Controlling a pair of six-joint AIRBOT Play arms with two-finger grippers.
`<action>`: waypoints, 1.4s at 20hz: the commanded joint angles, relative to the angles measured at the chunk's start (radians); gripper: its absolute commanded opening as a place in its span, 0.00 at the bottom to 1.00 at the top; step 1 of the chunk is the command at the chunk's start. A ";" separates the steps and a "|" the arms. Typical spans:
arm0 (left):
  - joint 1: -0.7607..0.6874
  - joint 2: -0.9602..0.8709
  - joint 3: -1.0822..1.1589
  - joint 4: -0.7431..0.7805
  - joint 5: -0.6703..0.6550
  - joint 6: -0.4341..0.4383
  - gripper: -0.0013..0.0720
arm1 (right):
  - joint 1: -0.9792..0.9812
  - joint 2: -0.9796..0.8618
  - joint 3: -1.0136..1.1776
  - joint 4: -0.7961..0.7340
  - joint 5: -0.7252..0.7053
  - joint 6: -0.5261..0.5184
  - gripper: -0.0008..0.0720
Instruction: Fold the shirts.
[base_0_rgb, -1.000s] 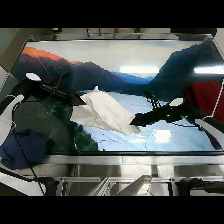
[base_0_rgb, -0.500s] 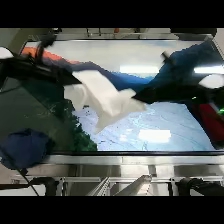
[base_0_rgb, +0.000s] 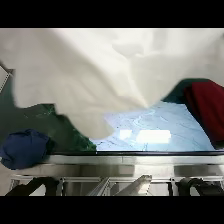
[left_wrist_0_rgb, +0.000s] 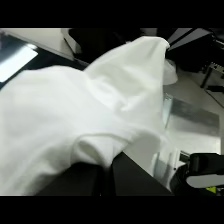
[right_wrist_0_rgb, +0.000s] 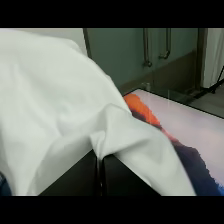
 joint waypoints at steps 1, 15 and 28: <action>0.001 0.074 -0.016 0.131 0.068 -0.034 0.05 | -0.009 0.024 0.001 -0.042 0.036 0.105 0.03; -0.002 -0.996 -0.097 0.128 0.017 0.000 0.33 | -0.019 -0.751 -0.314 -0.145 -0.148 0.153 0.06; 0.138 -0.775 -0.484 0.493 -0.060 -0.065 0.41 | -0.147 -0.854 -0.341 -0.249 0.066 0.078 0.75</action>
